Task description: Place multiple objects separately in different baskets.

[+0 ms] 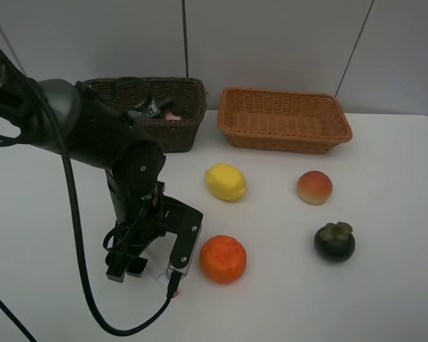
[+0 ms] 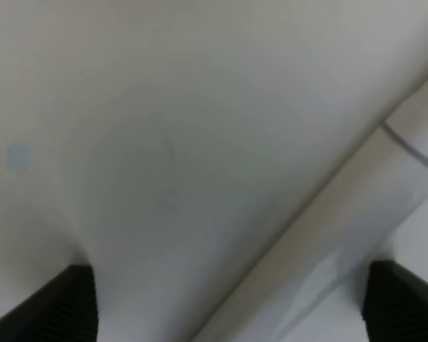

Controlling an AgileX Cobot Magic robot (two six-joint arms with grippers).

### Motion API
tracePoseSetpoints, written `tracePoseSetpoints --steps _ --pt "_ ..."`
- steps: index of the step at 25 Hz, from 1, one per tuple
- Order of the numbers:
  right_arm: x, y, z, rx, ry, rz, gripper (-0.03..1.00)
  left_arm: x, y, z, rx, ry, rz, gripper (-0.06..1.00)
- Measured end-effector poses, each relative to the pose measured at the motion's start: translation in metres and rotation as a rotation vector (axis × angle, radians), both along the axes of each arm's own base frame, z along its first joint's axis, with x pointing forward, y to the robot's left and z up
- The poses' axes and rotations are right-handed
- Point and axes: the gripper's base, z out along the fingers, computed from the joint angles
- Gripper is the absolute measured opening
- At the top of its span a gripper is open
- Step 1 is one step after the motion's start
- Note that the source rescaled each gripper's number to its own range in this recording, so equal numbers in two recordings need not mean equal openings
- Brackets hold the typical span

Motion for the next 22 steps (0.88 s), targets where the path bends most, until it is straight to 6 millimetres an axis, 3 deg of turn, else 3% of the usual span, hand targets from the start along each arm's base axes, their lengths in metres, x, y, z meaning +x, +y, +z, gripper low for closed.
tracePoseSetpoints --steps 2,8,11,13,22 --pt "0.0000 0.0000 0.0000 0.000 0.000 0.000 0.84 0.0000 0.0000 -0.0004 0.000 0.000 0.000 0.91" --pt "0.0000 0.0000 0.0000 0.000 0.000 0.000 0.84 0.0001 0.0004 -0.0007 0.005 0.000 0.002 0.24" --pt "0.0000 0.0000 0.0000 0.000 0.000 0.000 0.84 0.0001 0.0005 -0.0007 0.006 -0.001 0.001 0.05" --pt "0.0000 0.0000 0.0000 0.000 0.000 0.000 0.84 0.0004 0.0003 -0.0005 0.006 -0.002 0.004 0.00" --pt "0.0000 0.0000 0.0000 0.000 0.000 0.000 0.84 0.0066 -0.0053 0.0079 0.005 -0.005 0.145 0.00"
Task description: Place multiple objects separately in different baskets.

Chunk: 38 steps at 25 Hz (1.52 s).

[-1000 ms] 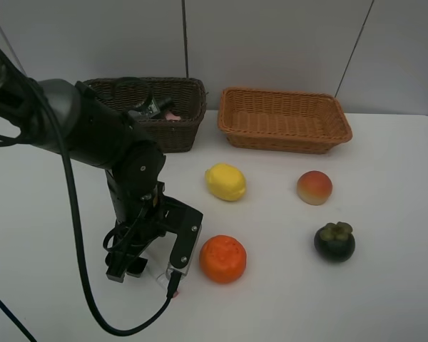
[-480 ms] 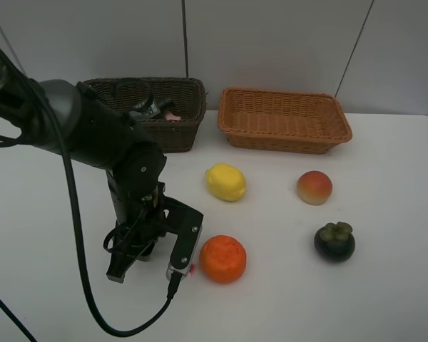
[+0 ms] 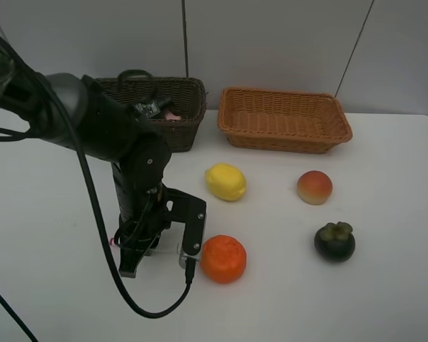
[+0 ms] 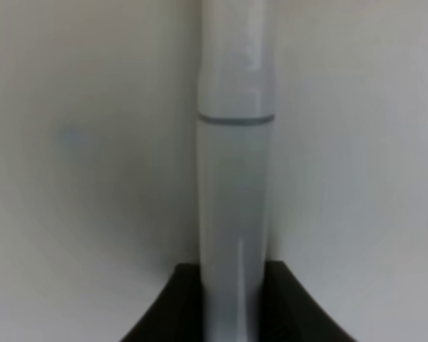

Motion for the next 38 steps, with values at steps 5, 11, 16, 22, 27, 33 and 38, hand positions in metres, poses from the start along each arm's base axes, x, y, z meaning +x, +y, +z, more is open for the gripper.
tracePoseSetpoints --steps 5,11,16,22,27,33,38 --pt "0.000 0.000 0.000 0.000 0.000 0.000 0.84 0.002 0.003 0.041 -0.075 -0.071 0.034 0.00" --pt "0.000 0.000 0.000 0.000 0.000 0.000 0.84 0.017 0.020 0.113 -0.318 -0.260 0.202 0.00" --pt "0.000 0.000 0.000 0.000 0.000 0.000 0.84 0.057 0.050 0.150 -0.611 -0.500 0.439 0.00" --pt "0.000 0.000 0.000 0.000 0.000 0.000 0.84 0.119 0.094 0.141 -0.871 -0.744 0.761 0.00" --pt "0.000 0.000 0.000 0.000 0.000 0.000 0.84 0.169 0.129 0.110 -0.974 -0.817 1.037 0.00" --pt "0.000 0.000 0.000 0.000 0.000 0.000 0.84 0.203 0.140 0.084 -0.984 -0.791 1.170 0.19" --pt "0.000 0.000 0.000 0.000 0.000 0.000 0.84 0.216 0.138 0.093 -1.037 -0.786 1.229 0.91"
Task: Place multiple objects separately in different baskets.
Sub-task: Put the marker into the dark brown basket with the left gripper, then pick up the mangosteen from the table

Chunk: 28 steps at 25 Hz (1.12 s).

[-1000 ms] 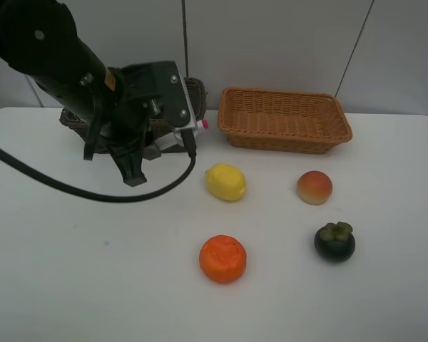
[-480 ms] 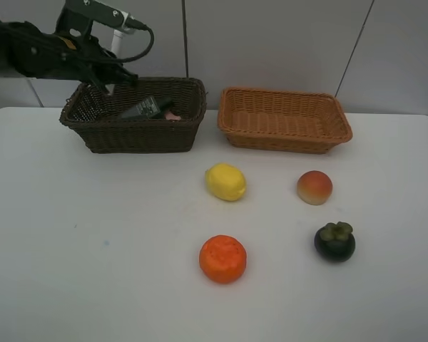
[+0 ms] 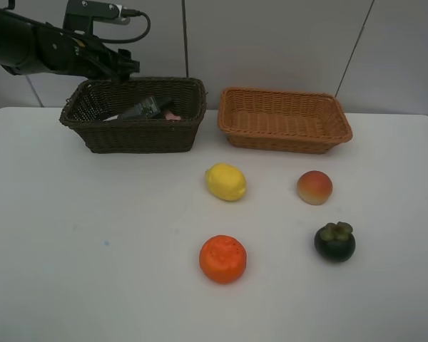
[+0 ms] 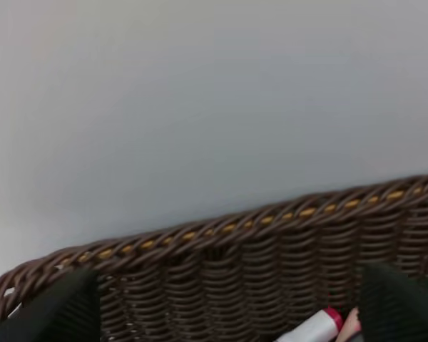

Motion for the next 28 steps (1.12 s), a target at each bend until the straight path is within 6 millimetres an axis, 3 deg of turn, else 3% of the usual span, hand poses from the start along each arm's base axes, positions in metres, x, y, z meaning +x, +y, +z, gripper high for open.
tracePoseSetpoints --steps 3,11,16,19,21,28 --pt "0.000 0.000 0.000 0.000 0.000 0.000 0.84 0.002 -0.001 0.004 -0.008 0.009 -0.001 0.99" --pt "0.000 0.000 0.000 0.000 0.000 0.000 0.84 0.000 0.005 0.022 -0.019 0.114 -0.014 1.00" --pt "0.000 0.000 0.000 0.000 0.000 0.000 0.84 -0.021 0.054 0.056 -0.081 0.247 0.081 1.00" --pt "0.000 0.000 0.000 0.000 0.000 0.000 0.84 -0.054 0.090 0.082 -0.125 0.272 0.171 1.00" --pt "0.000 0.000 0.000 0.000 0.000 0.000 0.84 -0.083 0.103 0.094 -0.125 0.283 0.202 1.00" --pt "0.000 0.000 0.000 0.000 0.000 0.000 0.84 -0.207 0.094 0.120 -0.096 0.299 0.163 1.00"
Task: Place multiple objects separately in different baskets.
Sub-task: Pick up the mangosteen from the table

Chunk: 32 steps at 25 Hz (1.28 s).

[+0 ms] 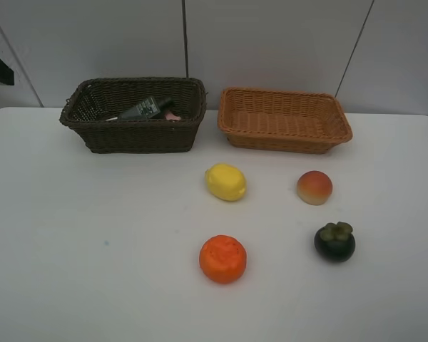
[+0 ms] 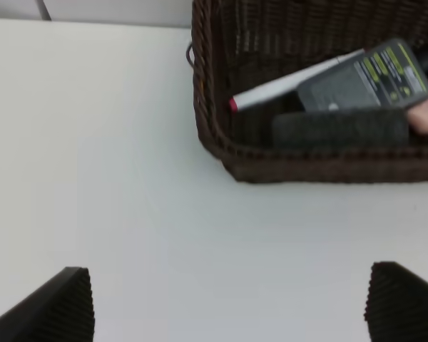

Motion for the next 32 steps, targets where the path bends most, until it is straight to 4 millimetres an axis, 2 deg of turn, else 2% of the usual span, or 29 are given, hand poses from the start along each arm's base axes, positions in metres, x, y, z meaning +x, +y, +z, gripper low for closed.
tracePoseSetpoints --steps 4,9,12,15,20,25,29,32 --pt "0.000 0.000 0.000 0.000 0.000 0.000 0.84 -0.073 -0.007 0.007 0.022 -0.031 -0.045 1.00" --pt "0.000 0.000 0.000 0.000 0.000 0.000 0.84 -0.153 -0.016 0.012 0.038 -0.125 -0.087 1.00" --pt "0.000 0.000 0.000 0.000 0.000 0.000 0.84 -0.187 -0.020 0.011 0.029 -0.199 -0.100 1.00" --pt "0.000 0.000 0.000 0.000 0.000 0.000 0.84 -0.212 -0.023 0.008 0.006 -0.242 -0.102 1.00" --pt "0.000 0.000 0.000 0.000 0.000 0.000 0.84 -0.242 -0.026 0.003 0.007 -0.295 -0.159 1.00" --pt "0.000 0.000 0.000 0.000 0.000 0.000 0.84 -0.261 -0.023 -0.005 0.047 -0.293 -0.193 1.00" --pt "0.000 0.000 0.000 0.000 0.000 0.000 0.84 -0.261 -0.016 -0.011 0.061 -0.262 -0.167 1.00" --pt "0.000 0.000 0.000 0.000 0.000 0.000 0.84 -0.253 -0.011 -0.023 0.066 -0.224 -0.147 1.00"
